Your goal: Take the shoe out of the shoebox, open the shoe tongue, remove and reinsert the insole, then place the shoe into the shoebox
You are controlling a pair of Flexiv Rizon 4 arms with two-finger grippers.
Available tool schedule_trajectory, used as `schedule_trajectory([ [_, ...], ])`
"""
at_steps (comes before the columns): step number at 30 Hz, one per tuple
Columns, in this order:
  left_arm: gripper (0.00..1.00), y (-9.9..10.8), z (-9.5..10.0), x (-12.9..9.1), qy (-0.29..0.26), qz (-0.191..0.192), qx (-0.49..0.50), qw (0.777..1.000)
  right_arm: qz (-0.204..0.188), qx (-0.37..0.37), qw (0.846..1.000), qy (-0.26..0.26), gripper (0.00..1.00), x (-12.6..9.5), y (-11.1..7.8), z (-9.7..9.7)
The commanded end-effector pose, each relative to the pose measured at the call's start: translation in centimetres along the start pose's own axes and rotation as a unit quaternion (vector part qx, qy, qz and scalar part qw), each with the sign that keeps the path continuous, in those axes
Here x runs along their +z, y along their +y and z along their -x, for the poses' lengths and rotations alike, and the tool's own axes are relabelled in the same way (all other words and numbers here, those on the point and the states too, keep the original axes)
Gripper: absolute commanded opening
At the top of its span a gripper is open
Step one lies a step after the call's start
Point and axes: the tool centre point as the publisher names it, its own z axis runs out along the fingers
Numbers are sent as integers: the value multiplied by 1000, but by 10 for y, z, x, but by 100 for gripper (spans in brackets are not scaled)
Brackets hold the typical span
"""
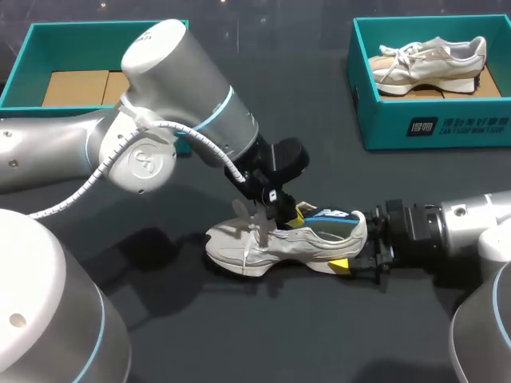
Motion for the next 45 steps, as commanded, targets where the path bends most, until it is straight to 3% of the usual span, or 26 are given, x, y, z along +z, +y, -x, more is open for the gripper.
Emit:
schedule_trajectory([
  [1, 0, 0, -4, -2, -5, -10, -8, 1000, -2, 1, 1000, 0, 0, 2, 0, -1],
  [11, 0, 8, 5, -1, 3, -11, -37, 999, -2, 1, 1000, 0, 0, 2, 0, -1],
  [26, 0, -27, -1, 4, -33, -11, -30, 999, -2, 1, 1000, 0, 0, 2, 0, -1],
  [27, 4, -27, -1, 5, -36, -9, -30, 999, -2, 1, 1000, 0, 0, 2, 0, -1],
  [28, 20, -27, -1, 5, -43, -9, -29, 999, -2, 1, 1000, 0, 0, 2, 0, -1],
  [31, 42, -25, -3, 4, -57, -11, -27, 998, -2, 1, 1000, 0, 0, 2, 0, -1],
  [36, 50, -23, -4, 1, -82, -17, -25, 996, -2, 1, 1000, 0, 0, 2, 0, -1],
  [40, 62, -23, -5, 0, -100, -25, -22, 994, -2, 1, 1000, 0, 0, 2, 0, -1],
  [45, 64, -24, -10, 4, -123, -34, -1, 992, -2, 1, 1000, 0, 0, 2, 0, -1],
])
